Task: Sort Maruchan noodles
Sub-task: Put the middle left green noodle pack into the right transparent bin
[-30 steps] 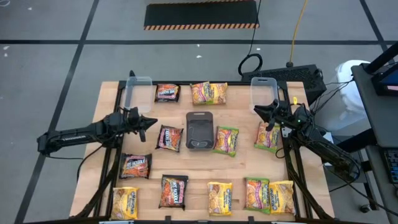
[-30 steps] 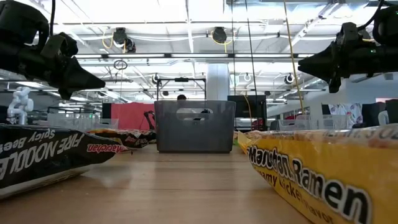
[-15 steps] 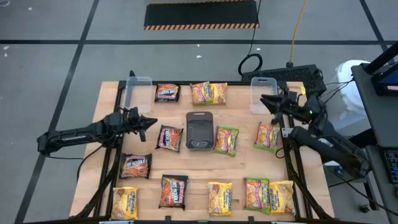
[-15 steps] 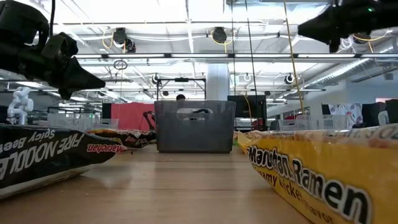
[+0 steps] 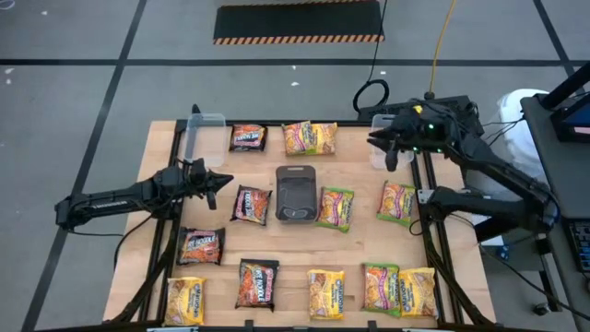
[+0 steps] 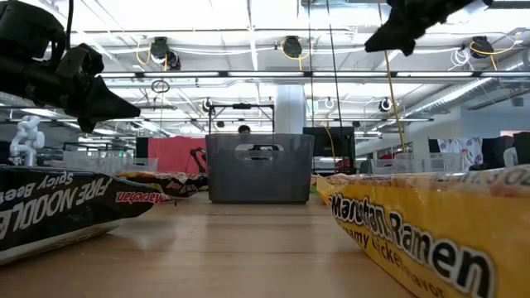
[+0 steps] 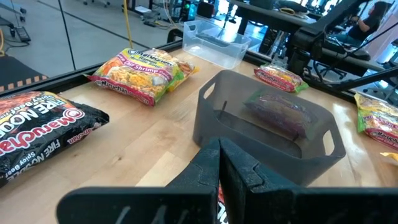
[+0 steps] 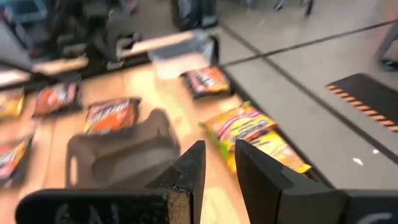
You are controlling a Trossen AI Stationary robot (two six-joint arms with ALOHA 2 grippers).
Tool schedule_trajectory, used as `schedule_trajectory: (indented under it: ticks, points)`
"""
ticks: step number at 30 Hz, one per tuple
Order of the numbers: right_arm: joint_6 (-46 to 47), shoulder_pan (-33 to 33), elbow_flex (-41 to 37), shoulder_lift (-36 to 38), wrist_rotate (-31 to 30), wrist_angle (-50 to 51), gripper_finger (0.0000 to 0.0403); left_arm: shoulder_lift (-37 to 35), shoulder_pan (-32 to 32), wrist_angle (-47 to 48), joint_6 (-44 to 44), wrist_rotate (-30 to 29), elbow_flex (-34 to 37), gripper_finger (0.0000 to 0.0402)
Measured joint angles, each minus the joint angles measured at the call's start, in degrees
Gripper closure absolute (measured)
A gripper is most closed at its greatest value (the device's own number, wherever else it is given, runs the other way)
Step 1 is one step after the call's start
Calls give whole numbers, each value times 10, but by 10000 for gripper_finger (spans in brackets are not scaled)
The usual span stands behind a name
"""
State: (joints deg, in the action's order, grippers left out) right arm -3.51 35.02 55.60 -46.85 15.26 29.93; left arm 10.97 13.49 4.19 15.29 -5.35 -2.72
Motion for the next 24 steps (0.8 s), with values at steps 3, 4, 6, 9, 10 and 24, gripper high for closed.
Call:
schedule_trajectory:
  ticks: [3, 4, 6, 9, 10, 24]
  points:
    - [-7, -28, 43, -38, 0, 56, 321, 0, 0, 0, 0, 0, 0, 396]
    - [-7, -37, 54, -50, 0, 76, 321, 0, 0, 0, 0, 0, 0, 396]
    - [-6, -58, 69, -70, -1, 109, 321, 0, 0, 0, 0, 0, 0, 396]
    - [0, -84, 75, -93, -1, 134, 321, 0, 0, 1, 0, 0, 0, 396]
    - [5, -93, 75, -101, 0, 138, 321, 0, 0, 1, 0, 0, 0, 396]
    - [44, -165, 75, -275, -2, 185, 321, 0, 0, 2, 1, 1, 0, 396]
